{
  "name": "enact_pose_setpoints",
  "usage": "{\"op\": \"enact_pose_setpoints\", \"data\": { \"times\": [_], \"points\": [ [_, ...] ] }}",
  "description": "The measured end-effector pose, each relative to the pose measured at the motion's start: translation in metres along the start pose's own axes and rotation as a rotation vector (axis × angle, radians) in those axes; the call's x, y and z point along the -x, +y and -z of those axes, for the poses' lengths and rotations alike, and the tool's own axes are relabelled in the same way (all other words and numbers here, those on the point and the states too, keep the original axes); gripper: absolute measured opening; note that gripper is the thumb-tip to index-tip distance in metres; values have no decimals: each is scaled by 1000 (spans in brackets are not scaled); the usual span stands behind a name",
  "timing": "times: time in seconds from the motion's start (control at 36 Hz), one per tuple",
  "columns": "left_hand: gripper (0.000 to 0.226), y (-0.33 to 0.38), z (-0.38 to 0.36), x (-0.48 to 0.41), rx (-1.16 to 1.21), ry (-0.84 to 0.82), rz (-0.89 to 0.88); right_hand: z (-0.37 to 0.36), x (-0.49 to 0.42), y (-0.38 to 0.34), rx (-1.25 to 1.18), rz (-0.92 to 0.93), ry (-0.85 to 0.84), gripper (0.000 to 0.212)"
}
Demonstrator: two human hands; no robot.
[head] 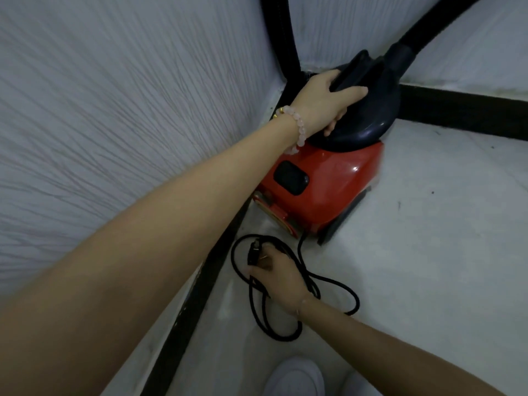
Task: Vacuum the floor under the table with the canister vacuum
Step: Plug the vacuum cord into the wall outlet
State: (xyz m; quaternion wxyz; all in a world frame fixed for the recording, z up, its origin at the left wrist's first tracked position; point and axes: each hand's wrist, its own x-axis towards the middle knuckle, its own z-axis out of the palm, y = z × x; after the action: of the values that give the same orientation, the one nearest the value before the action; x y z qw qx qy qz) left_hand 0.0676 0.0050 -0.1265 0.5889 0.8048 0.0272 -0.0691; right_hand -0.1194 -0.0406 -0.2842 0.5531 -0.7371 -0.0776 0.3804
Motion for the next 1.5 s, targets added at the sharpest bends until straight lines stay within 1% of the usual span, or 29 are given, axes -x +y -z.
{"op": "enact_pose_setpoints", "data": {
  "times": [0.03, 0.08, 0.11, 0.17, 0.19, 0.22, 0.28, 0.33, 0.42, 0.47, 0.58, 0.64, 0.75, 0.83, 0.89, 1.0, 1.11, 1.22, 1.42, 1.5],
  "points": [
    [13, 0, 0, 0, -1, 2, 1, 5, 4, -3, -34, 2, -9, 22],
    [13, 0, -1, 0, -4, 6, 1, 15, 14, -10, -102, 13, -32, 26],
    [12, 0, -2, 0, -5, 10, -3, 21, 20, -15, -147, 15, -42, 25],
    [9, -1, -2, 0, -16, 18, -22, 35, 33, -23, -249, 21, -45, 16],
    [9, -1, -2, 0, -26, 22, -34, 44, 41, -27, -296, 23, -33, 11],
    [8, -2, -2, -1, -37, 25, -43, 54, 47, -30, -333, 23, -9, 11],
    [15, -4, -1, -2, -59, 32, -55, 79, 61, -36, -368, 23, 83, 15],
    [26, -5, -1, -5, -88, 40, -60, 111, 71, -39, -403, 18, 221, 18],
    [38, -6, -1, -12, -164, 78, -59, 163, 81, -38, -481, 33, 384, 19],
    [40, -5, -2, -18, -213, 109, -83, 198, 82, -35, -546, 37, 484, 20],
    [43, 6, -8, -29, -320, 100, -120, 267, 81, -31, -793, 17, 681, 18],
    [45, 12, -11, -33, -366, 91, -124, 299, 82, -33, -757, 34, 803, 19],
    [45, 19, -15, -37, -422, 69, -93, 358, 93, -48, -526, 117, 1030, 20],
    [42, 21, -16, -40, -419, 58, -53, 394, 98, -65, -433, 192, 1132, 21],
    [40, 21, -17, -43, -406, 37, -25, 410, 94, -74, -465, 208, 1112, 16],
    [34, 23, -17, -50, -373, -13, 21, 418, 73, -89, -608, 159, 929, 14],
    [25, 24, -19, -48, -367, 2, 7, 409, 53, -107, -613, 159, 821, 13],
    [26, 24, -19, -45, -369, 13, -23, 404, 39, -122, -624, 178, 742, 17],
    [27, 19, -19, -44, -406, 72, -71, 415, 17, -146, -562, 204, 769, 19],
    [27, 18, -20, -45, -379, 58, -60, 422, 11, -161, -621, 206, 811, 18]
  ]
}}
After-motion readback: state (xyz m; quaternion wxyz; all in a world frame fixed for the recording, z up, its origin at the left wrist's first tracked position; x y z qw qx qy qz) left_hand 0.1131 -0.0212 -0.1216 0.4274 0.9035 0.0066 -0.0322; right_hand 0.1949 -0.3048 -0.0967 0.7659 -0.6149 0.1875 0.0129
